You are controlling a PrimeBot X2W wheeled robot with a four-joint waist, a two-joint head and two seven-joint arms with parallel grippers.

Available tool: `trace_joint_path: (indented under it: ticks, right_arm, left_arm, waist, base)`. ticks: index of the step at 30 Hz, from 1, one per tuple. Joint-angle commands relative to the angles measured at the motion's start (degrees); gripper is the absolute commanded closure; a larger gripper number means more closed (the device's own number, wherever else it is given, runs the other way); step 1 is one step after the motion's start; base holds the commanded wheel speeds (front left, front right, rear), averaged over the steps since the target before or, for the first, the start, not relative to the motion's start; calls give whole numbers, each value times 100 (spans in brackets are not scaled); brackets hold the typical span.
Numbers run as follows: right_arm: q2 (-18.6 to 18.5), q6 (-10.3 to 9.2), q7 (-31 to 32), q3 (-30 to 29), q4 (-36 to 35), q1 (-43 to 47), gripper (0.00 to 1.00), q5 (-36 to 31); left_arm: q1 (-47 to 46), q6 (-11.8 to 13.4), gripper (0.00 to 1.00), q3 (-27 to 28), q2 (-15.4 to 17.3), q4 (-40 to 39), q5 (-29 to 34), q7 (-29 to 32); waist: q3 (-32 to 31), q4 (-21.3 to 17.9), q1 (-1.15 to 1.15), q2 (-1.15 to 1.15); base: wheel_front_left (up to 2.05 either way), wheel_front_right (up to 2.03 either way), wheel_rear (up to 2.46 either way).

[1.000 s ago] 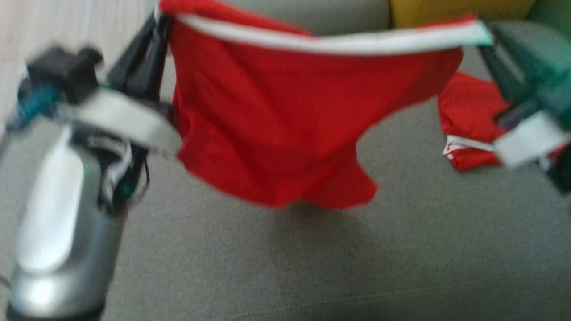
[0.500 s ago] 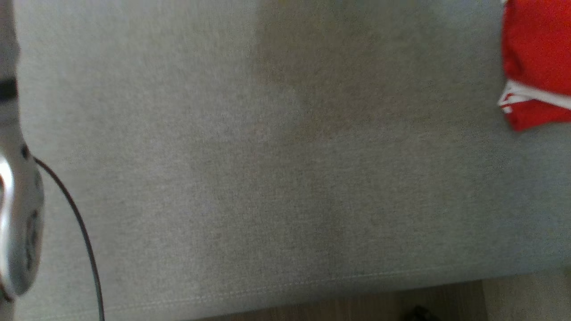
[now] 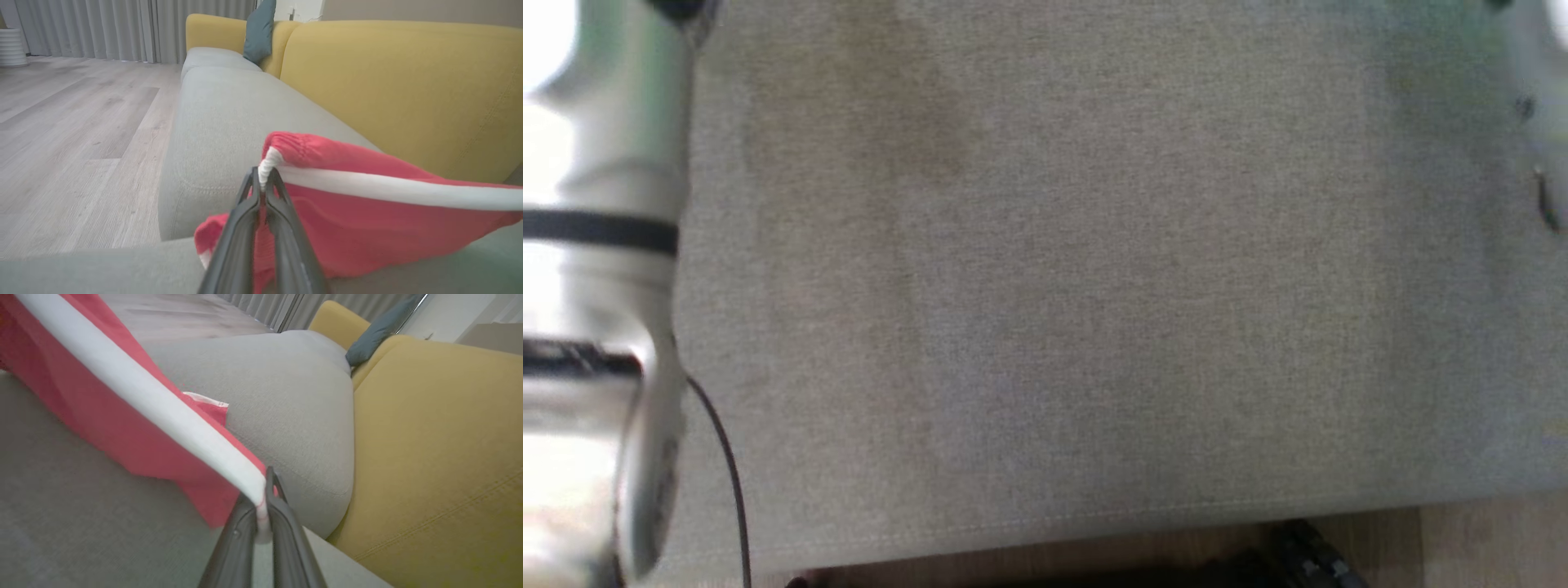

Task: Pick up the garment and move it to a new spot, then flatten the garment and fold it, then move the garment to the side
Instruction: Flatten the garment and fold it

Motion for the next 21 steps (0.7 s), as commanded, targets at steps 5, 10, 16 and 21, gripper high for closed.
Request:
trace_joint_path:
  ticks: [5, 10, 16, 21]
  right_arm:
    - [-28, 36, -266, 364, 192, 434, 100, 195]
    - [-233, 36, -327, 967, 326, 938, 100, 465]
    - [-467, 36, -344, 1641, 308, 1444, 100, 876]
    - [-762, 36, -315, 2248, 123, 1858, 100, 1403]
  left_arm:
    - [951, -34, 100, -253, 260, -517, 119, -68]
    - [1807, -38, 100, -748, 391, -851, 238, -69]
    - [2532, -39, 100, -1127, 529, -1056, 341, -69]
    - [3141, -40, 100, -1333, 598, -1288, 393, -69]
  waist:
    - [-397, 93, -1, 0]
    - [-838, 115, -1, 0]
    - [-1306, 86, -1, 0]
    - [-1718, 38, -1, 0]
  base:
    - [0, 0, 0]
    - [0, 0, 0]
    - [0, 0, 0]
    - [0, 0, 0]
